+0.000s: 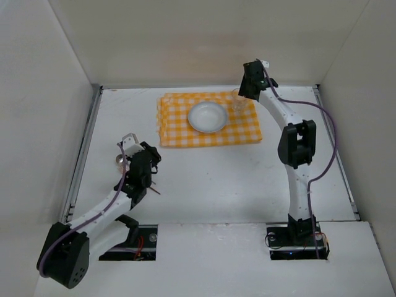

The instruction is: Set the dinner table for one person

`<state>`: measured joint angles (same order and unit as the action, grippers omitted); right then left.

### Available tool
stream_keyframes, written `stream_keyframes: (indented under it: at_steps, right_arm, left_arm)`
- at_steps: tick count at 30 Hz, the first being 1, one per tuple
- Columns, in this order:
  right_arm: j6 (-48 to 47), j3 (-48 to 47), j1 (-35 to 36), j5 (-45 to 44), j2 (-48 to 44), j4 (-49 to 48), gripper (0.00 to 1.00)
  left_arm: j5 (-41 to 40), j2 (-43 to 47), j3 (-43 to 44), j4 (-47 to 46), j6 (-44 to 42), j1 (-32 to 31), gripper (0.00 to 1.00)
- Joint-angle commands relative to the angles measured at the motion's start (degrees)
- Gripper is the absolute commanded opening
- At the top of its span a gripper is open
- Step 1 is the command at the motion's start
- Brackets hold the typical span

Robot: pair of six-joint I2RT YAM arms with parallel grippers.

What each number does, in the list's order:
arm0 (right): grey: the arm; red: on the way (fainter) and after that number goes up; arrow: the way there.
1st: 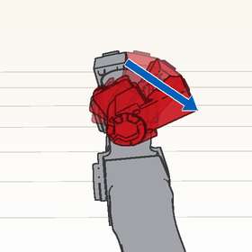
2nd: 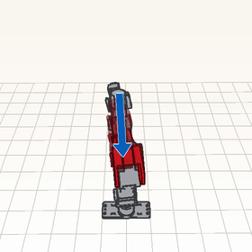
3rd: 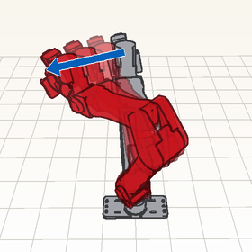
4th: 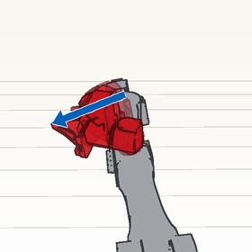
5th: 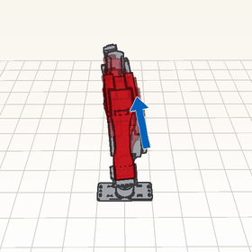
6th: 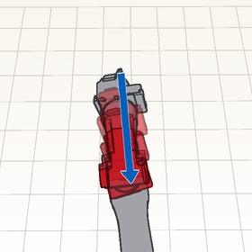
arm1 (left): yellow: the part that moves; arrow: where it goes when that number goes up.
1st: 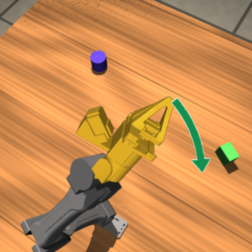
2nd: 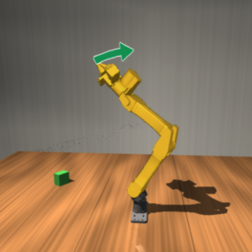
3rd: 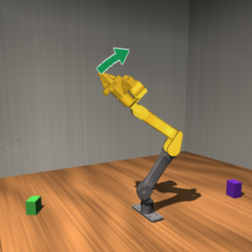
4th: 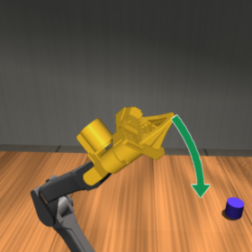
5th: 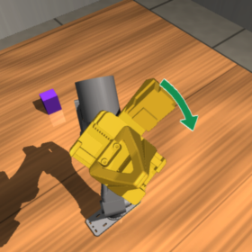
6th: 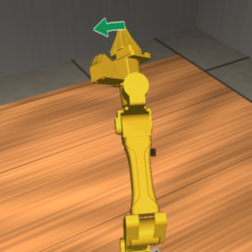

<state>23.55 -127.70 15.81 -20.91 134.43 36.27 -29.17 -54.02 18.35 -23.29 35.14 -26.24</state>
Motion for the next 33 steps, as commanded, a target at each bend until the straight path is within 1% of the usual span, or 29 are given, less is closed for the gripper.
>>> stream_keyframes:
  at_steps: [1, 3, 6, 8, 10, 12, 13, 15, 16, 20, 23, 26, 28, 30, 33]
  right_arm:
    - [-3.69, 4.72, 0.22, 4.55, -12.41, -3.74, 0.59]
    - [-3.34, 10.51, 0.92, 5.43, -18.12, -6.46, 0.62]
    - [-2.81, 22.54, 2.85, 5.79, -28.66, -12.52, 0.62]
    - [-1.93, 31.77, 5.14, 5.88, -35.7, -17.27, 0.56]
    - [-0.36, 41.78, 8.29, 6.05, -42.81, -22.62, 0.42]
    - [0.79, 49.53, 11.98, 6.67, -47.66, -25.97, 0.23]
    - [1.14, 52.78, 14.09, 7.02, -49.42, -27.21, 0.16]
    - [1.41, 57.89, 18.57, 6.41, -51.89, -28.1, 0.07]
    - [1.58, 60.79, 20.77, 5.71, -53.21, -28.53, 0.05]
    - [3.08, 72.04, 27.55, 3.59, -60.06, -30.38, 0.01]
    - [3.78, 79.34, 31.41, 3.68, -65.42, -32.48, 0.01]
    - [3.78, 83.48, 35.72, 4.73, -66.84, -35.38, 0.01]
    - [3.52, 84.89, 37.66, 5.26, -65.71, -38.36, 0.02]
    - [3.26, 85.51, 38.72, 6.49, -63.95, -41.09, 0.03]
    - [3.87, 86.65, 40.73, 7.81, -61.92, -44.35, 0.04]
  left_arm:
    - [-5.1, 3.73, 2.21, 5.34, -1.12, 0.97, 0.36]
    - [-6.51, 6.63, 3.7, 10.52, -1.03, 1.23, 0.36]
    - [-8.18, 10.76, 6.34, 19.65, -0.51, 1.94, 0.37]
    - [-8.1, 13.23, 7.49, 25.46, 0.72, 2.64, 0.33]
    - [-7.31, 15.77, 8.45, 31.78, 3.17, 3.34, 0.27]
    - [-6.26, 17.71, 9.42, 37.15, 5.11, 3.87, 0.19]
    - [-5.82, 18.59, 9.69, 39.35, 6.08, 4.05, 0.15]
    - [-5.46, 20.17, 10.13, 42.61, 7.49, 4.31, 0.1]
    - [-5.46, 20.79, 10.39, 44.1, 8.1, 4.4, 0.08]
    - [-5.46, 20.98, 11.0, 47.54, 10.83, 4.75, 0.05]
    - [-5.37, 18.52, 11.01, 47.2, 11.18, 5.8, 0.06]
    - [-4.59, 15.27, 11.62, 46.32, 11.27, 7.47, 0.06]
    - [-3.27, 13.95, 12.32, 45.79, 11.36, 8.53, 0.06]
    - [-2.3, 12.89, 13.2, 45.79, 11.8, 9.49, 0.09]
    - [-1.95, 9.82, 14.34, 45.79, 12.41, 10.9, 0.2]
